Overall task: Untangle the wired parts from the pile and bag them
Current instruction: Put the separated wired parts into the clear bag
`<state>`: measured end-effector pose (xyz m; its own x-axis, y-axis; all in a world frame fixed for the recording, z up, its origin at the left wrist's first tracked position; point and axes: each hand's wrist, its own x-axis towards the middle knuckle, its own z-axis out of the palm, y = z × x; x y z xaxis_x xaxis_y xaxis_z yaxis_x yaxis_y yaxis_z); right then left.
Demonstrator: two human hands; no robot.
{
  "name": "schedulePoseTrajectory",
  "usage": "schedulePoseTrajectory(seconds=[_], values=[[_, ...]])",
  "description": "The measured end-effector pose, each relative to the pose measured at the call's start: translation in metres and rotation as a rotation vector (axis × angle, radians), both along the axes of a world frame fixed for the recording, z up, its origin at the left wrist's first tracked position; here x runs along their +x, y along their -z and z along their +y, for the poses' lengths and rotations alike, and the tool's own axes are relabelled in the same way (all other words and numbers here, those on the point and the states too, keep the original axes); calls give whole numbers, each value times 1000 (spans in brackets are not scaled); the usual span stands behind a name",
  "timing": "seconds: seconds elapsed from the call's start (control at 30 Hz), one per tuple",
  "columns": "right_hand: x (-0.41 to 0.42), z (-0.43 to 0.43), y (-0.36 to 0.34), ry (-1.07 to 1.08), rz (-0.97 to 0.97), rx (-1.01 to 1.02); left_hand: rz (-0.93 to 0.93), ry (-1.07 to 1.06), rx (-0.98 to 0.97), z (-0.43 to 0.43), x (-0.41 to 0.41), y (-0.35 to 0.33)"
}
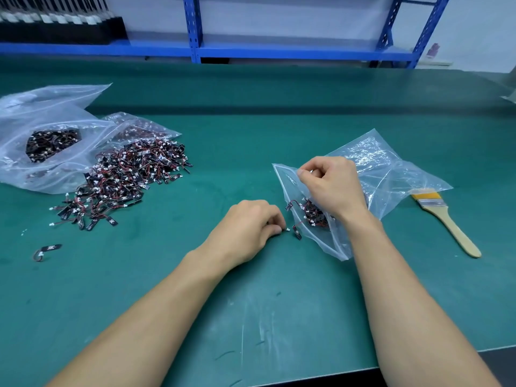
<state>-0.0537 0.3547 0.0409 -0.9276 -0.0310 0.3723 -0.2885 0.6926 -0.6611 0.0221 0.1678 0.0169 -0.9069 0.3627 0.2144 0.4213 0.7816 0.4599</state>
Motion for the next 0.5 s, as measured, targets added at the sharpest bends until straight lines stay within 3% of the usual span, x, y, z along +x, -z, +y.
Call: schedulePoseTrajectory(seconds=[0.27, 0.5], values=[[3, -3, -3, -28, 14, 17, 39, -161, 564, 9, -1, -10], [0, -1, -2, -39, 15, -78, 162, -70, 583, 33, -1, -8]])
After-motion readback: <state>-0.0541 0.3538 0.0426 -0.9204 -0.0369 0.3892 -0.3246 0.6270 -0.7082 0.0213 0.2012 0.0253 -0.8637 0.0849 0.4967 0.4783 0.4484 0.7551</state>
